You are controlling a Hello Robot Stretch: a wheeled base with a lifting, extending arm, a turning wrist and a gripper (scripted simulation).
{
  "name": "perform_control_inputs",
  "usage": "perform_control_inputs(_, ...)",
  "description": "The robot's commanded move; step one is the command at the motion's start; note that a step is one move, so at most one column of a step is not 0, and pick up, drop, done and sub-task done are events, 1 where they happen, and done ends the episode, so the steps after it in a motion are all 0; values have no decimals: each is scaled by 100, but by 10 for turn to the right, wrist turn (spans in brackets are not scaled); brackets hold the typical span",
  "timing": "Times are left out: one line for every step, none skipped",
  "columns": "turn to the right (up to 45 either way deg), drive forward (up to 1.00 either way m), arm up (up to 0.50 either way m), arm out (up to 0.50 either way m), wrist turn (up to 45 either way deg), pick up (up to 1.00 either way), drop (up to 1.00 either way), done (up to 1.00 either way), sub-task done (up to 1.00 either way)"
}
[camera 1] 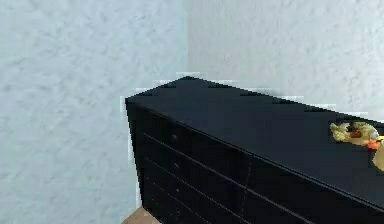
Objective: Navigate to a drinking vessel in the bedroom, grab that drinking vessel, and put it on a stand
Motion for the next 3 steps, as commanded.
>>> perform_control_inputs(-360, 0, 0, 0, 0, 0, 0, 0, 0)
perform_control_inputs(0, 0, 50, 0, 0, 0, 0, 0, 0)
perform_control_inputs(0, 0, 38, 0, 0, 0, 0, 0, 0)
